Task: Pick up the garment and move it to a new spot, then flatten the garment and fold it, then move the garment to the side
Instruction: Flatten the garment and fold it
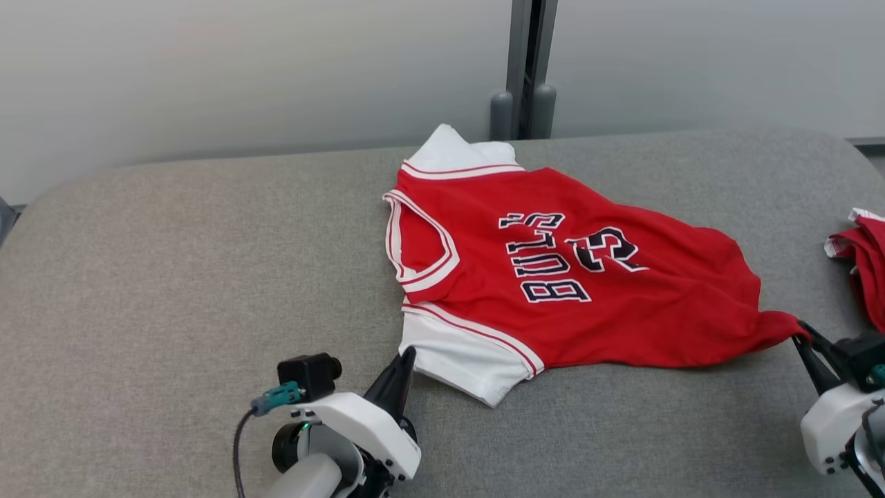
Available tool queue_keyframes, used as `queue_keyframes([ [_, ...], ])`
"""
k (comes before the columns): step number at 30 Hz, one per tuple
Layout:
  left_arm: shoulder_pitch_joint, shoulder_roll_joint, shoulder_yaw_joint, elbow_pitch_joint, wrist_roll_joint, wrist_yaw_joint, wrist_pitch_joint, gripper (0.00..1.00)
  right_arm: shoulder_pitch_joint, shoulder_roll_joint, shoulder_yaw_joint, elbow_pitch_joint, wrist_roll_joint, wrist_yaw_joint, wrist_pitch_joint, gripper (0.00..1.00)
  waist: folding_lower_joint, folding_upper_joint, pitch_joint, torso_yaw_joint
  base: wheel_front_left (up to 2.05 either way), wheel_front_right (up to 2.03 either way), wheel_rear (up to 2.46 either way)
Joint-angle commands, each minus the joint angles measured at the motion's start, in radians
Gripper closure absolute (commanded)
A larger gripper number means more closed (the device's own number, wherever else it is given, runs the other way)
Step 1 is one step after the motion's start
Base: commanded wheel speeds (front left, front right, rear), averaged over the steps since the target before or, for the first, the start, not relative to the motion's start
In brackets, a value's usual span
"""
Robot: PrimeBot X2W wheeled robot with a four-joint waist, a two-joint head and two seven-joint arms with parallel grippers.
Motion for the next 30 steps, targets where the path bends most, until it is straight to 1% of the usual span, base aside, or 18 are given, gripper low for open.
queue_keyframes([
  [1,-0.004,0.006,0.017,-0.008,-0.018,-0.016,0.0,1.0,-0.019,-0.01,0.002,-0.007,-0.006,-0.001,0.0,1.0,-0.0001,0.0,-0.022,0.006,0.0,0.0,0.0],
  [3,-0.036,0.006,0.049,-0.021,-0.043,-0.042,0.0,1.0,-0.043,-0.02,0.012,-0.019,-0.015,-0.001,0.0,1.0,-0.0001,0.0,-0.04,0.009,0.0,0.0,0.0],
  [6,-0.094,0.032,0.099,-0.054,-0.067,-0.061,0.0,1.0,-0.096,-0.041,0.032,-0.035,-0.028,-0.001,0.0,1.0,-0.0001,0.0,-0.062,0.011,0.0,0.0,0.0],
  [9,-0.162,0.065,0.148,-0.109,-0.102,-0.068,0.019,1.0,-0.165,-0.061,0.069,-0.052,-0.039,-0.001,0.0,1.0,-0.0001,0.0,-0.085,0.013,0.0,0.0,0.0],
  [10,-0.187,0.079,0.166,-0.129,-0.113,-0.061,0.03,1.0,-0.187,-0.067,0.082,-0.06,-0.033,-0.001,0.0,1.0,-0.0001,0.0,-0.094,0.013,0.0,0.0,0.0],
  [13,-0.253,0.117,0.206,-0.191,-0.126,-0.026,0.06,1.0,-0.252,-0.091,0.112,-0.075,-0.022,-0.001,0.0,1.0,-0.0001,0.0,-0.117,0.014,0.0,0.0,0.0],
  [17,-0.311,0.165,0.244,-0.283,-0.138,0.032,0.104,1.0,-0.325,-0.109,0.144,-0.117,-0.017,-0.001,0.0,1.0,-0.0001,0.0,-0.136,0.011,0.0,0.0,0.0],
  [20,-0.315,0.192,0.26,-0.356,-0.151,0.079,0.141,1.0,-0.363,-0.129,0.173,-0.156,0.013,-0.001,0.0,1.0,-0.0001,0.0,-0.143,0.009,0.0,0.0,0.0],
  [21,-0.315,0.192,0.26,-0.356,-0.151,0.079,0.141,1.0,-0.363,-0.129,0.173,-0.156,0.013,-0.001,0.0,1.0,-0.0001,0.0,-0.143,0.009,0.0,0.0,0.0],
  [23,-0.299,0.207,0.264,-0.406,-0.168,0.106,0.175,1.0,-0.375,-0.146,0.196,-0.177,0.054,-0.001,0.0,1.0,-0.0001,0.0,-0.144,0.009,0.0,0.0,0.0],
  [27,-0.284,0.239,0.258,-0.494,-0.176,0.174,0.243,1.0,-0.423,-0.203,0.27,-0.209,0.108,-0.001,0.0,1.0,-0.0001,0.0,-0.121,0.007,0.0,0.0,0.0],
  [30,-0.312,0.261,0.253,-0.524,-0.168,0.229,0.289,1.0,-0.482,-0.24,0.327,-0.206,0.142,-0.001,0.006,1.0,-0.0001,0.0,-0.085,0.003,0.0,0.0,0.0],
])
